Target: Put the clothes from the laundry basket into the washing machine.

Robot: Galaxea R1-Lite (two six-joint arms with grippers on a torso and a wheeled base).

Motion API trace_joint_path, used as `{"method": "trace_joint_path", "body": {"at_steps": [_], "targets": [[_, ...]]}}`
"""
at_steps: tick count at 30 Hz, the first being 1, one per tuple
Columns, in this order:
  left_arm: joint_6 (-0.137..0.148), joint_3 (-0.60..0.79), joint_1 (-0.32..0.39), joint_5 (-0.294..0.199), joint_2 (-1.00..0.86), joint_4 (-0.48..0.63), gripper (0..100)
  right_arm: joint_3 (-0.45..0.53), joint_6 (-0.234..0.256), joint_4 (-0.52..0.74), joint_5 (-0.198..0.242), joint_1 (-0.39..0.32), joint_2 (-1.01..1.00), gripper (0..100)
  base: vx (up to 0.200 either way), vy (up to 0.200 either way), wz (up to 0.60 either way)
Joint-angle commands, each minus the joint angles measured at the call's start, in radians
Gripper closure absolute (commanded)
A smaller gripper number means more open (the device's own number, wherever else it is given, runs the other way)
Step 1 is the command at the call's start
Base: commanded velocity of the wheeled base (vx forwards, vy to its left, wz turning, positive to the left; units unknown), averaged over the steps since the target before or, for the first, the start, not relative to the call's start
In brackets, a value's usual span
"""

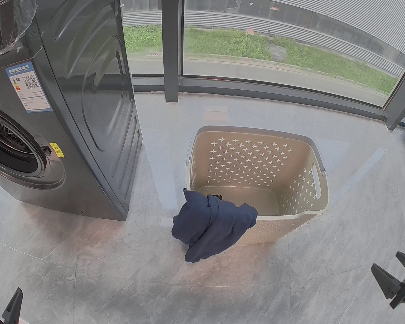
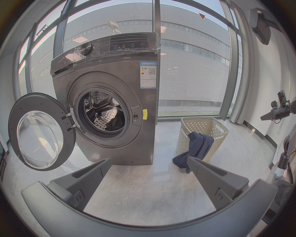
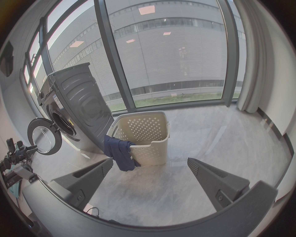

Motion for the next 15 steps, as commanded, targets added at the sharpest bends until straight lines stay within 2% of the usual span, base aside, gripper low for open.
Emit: {"method": "trace_joint_path", "body": {"at_steps": [1,5,9,15], "targets": [[0.001,0.016,-0.002,0.000,-0.013,0.000,0,0.051,0.118,-0.631,-0.075,0.310,0.877,0,0.000,0.000,0.00],[0.001,0.016,-0.002,0.000,-0.011,0.000,0,0.048,0.175,-0.730,-0.139,0.379,0.972,0,0.000,0.000,0.00],[0.001,0.016,-0.002,0.000,-0.011,0.000,0,0.047,0.170,-0.784,-0.145,0.390,1.047,0,0.000,0.000,0.00],[0.001,0.016,-0.002,0.000,-0.013,0.000,0,0.036,0.176,-0.795,-0.145,0.421,1.110,0,0.000,0.000,0.00]]}}
